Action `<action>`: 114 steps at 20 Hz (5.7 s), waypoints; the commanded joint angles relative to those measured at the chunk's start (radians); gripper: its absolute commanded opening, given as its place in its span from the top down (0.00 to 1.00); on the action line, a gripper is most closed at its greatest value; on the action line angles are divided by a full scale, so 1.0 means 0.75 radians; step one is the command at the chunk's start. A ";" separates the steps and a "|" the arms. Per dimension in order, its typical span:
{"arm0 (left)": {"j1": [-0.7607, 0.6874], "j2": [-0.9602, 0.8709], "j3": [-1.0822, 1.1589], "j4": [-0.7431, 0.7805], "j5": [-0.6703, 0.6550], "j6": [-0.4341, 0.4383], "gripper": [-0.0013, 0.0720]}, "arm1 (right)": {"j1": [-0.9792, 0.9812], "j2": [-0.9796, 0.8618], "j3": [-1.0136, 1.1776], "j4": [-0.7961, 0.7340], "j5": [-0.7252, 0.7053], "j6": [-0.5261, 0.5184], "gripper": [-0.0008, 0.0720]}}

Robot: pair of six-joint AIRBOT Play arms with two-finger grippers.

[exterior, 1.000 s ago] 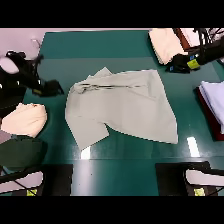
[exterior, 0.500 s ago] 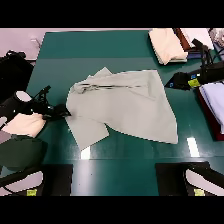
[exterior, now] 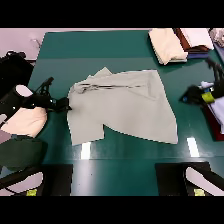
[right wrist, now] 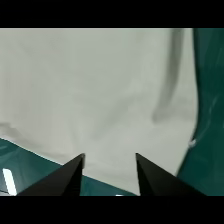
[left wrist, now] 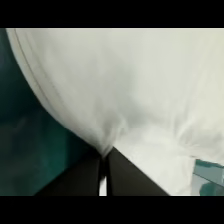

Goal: Fold the shirts.

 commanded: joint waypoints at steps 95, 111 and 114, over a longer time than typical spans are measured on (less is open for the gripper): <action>-0.039 0.591 -0.767 0.002 -0.177 -0.305 0.40 | 0.202 -0.050 0.135 -0.082 -0.284 0.023 0.46; -0.039 0.591 -0.588 -0.049 -0.323 -0.096 0.95 | -0.335 0.077 -0.669 -0.286 -0.029 -0.039 0.28; -0.039 0.591 -0.588 -0.044 -0.321 -0.096 0.95 | -0.341 0.003 -0.762 -0.148 -0.093 -0.073 0.33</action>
